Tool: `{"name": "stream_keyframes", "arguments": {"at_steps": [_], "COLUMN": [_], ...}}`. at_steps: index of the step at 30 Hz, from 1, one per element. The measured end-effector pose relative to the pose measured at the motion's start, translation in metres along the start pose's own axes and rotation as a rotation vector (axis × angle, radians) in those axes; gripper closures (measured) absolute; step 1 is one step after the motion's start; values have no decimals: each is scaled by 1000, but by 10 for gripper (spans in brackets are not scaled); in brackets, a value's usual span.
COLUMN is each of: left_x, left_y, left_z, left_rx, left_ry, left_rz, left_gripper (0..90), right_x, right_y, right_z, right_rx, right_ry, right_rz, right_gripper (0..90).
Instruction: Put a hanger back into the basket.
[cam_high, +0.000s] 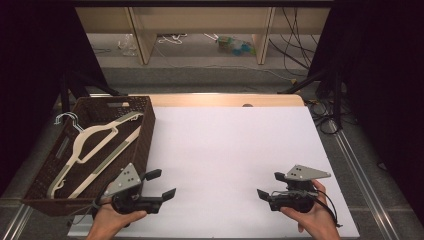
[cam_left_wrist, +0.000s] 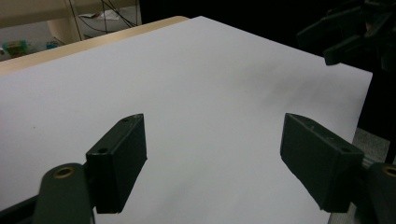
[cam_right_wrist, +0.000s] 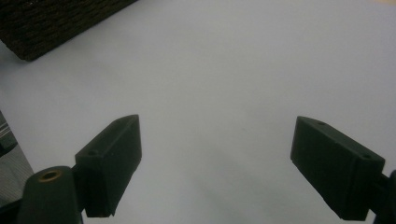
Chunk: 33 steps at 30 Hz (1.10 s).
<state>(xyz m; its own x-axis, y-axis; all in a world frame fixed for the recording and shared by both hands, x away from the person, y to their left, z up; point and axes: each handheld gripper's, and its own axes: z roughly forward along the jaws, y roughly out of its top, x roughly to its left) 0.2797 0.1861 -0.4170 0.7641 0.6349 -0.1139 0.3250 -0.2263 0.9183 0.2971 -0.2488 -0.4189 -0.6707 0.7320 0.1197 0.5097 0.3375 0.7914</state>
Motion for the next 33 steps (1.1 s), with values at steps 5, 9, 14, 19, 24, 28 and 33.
{"name": "stream_keyframes", "arguments": {"at_steps": [5,9,14,19,24,28,33], "left_x": [-6,-6,-6,-3,-2,-1,-1], "left_y": [-15,-21,-22,-23,-23,-23,-23], "left_z": [3,2,-3,-7,-7,-7,-7], "left_rx": [40,41,13,-2,-1,-3,2], "left_ry": [25,24,32,28,33,34,36], "left_rz": [57,58,35,22,12,13,11], "left_gripper": [202,182,182,178,178,179,179], "right_x": [1,12,20,23,22,21,20], "right_y": [-7,-14,-22,-28,-27,-28,-28], "right_z": [-3,-8,-13,-16,-18,-19,-18], "right_rx": [-39,-67,-90,-97,-116,-124,-122], "right_ry": [-21,-7,17,19,23,11,8], "right_rz": [10,-7,-7,-8,-9,-2,-6], "right_gripper": [166,165,165,165,164,164,165]}}
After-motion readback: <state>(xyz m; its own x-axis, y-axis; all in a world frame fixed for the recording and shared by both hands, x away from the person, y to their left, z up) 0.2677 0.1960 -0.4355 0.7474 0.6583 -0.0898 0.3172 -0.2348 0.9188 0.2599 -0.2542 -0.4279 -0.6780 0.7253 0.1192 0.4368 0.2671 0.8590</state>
